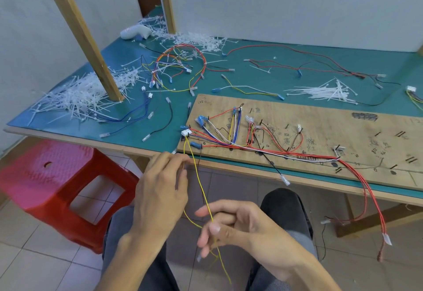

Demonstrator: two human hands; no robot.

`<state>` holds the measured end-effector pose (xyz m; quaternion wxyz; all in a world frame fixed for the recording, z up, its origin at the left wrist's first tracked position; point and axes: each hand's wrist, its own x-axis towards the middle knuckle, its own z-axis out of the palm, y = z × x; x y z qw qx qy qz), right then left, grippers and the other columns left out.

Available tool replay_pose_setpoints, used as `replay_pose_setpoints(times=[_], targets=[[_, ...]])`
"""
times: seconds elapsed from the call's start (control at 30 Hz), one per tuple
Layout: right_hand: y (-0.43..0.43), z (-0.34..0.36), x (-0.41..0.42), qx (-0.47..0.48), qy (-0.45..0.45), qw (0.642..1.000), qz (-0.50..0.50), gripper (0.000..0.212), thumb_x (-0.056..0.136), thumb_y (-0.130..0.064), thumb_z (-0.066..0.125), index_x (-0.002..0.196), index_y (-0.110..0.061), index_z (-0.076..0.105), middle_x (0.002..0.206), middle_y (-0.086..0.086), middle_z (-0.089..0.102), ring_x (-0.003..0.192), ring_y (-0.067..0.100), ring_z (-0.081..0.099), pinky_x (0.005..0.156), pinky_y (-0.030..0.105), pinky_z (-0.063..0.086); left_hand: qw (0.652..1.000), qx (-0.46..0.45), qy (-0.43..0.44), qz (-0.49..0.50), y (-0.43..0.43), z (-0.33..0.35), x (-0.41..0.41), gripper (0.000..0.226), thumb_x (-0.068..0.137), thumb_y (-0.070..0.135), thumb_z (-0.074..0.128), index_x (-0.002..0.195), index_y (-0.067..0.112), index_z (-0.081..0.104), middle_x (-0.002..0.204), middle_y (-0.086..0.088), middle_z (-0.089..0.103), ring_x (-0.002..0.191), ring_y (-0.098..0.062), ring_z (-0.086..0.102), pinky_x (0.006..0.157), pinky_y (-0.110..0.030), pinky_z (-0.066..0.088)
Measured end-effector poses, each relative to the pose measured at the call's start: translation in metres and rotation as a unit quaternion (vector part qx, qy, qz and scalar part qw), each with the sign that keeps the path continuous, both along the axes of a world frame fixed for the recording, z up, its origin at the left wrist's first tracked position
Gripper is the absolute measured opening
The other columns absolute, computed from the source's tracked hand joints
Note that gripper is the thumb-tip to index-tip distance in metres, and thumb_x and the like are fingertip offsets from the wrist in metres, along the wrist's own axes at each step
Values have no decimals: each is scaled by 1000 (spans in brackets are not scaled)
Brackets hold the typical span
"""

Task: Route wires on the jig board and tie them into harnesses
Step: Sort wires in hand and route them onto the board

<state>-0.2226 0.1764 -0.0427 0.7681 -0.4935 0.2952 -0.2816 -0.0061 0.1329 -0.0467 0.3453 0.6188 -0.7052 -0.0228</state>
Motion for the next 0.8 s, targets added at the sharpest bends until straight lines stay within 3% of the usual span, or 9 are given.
replay_pose_setpoints(times=[0.07, 0.17, 0.3, 0.4, 0.5, 0.67, 0.73, 0.8], targets=[[5, 2, -6, 0, -20, 999, 39, 42, 108, -14, 61, 149, -17, 53, 108, 21, 72, 93, 36, 70, 98, 55, 53, 1000, 4, -25, 5, -1, -2, 0, 34, 88, 3, 72, 113, 25, 68, 102, 11, 58, 87, -17, 64, 67, -27, 48], [10, 5, -16, -1, -17, 996, 82, 55, 111, -12, 55, 160, -29, 37, 107, 21, 71, 82, 29, 68, 85, 47, 49, 998, 3, -56, 7, 0, -3, 0, 36, 87, 0, 70, 118, 18, 70, 107, 4, 62, 86, -20, 66, 67, -22, 45], [13, 14, -39, -1, 78, 995, 68, 32, 109, -30, 60, 140, -22, 60, 86, 12, 70, 64, 18, 64, 63, 30, 50, 997, 11, -79, 16, 1, -4, 0, 39, 87, -2, 71, 122, 16, 69, 107, 1, 62, 89, -18, 64, 66, -19, 44], [15, 24, -63, -11, 110, 994, 26, 25, 109, -30, 59, 131, -20, 65, 84, 13, 70, 66, 23, 64, 69, 29, 51, 996, 8, -90, 12, -1, -4, 1, 38, 87, 0, 71, 122, 16, 69, 107, 1, 60, 97, -19, 62, 68, -27, 54], [17, 36, -82, -63, 175, 983, -8, 24, 108, -28, 56, 129, -33, 66, 96, 12, 76, 74, 29, 68, 82, 33, 52, 995, 7, -97, 17, -1, -3, -1, 37, 87, 5, 71, 121, 17, 67, 106, 2, 58, 100, -19, 58, 69, -32, 56], [28, 55, -96, -124, 237, 961, -76, 35, 106, -38, 58, 138, -50, 54, 103, 7, 77, 67, 28, 75, 80, 35, 59, 994, 6, -102, 21, 0, -2, -5, 36, 86, 3, 70, 120, 15, 67, 107, 3, 53, 99, -18, 53, 67, -28, 52], [32, 61, -101, -122, 225, 959, -120, 27, 103, -32, 63, 128, -41, 63, 96, 11, 76, 68, 33, 75, 78, 39, 60, 994, -13, -100, 30, 1, 4, -8, 39, 84, 2, 71, 121, 15, 68, 110, 1, 52, 100, -19, 51, 72, -29, 50], [33, 66, -109, -105, 205, 962, -147, 15, 97, -24, 70, 111, -28, 73, 92, 16, 75, 73, 37, 76, 76, 35, 60, 994, -46, -95, 7, 2, 13, -16, 44, 86, 1, 68, 126, 16, 67, 120, 0, 54, 106, -22, 52, 83, -33, 51]])
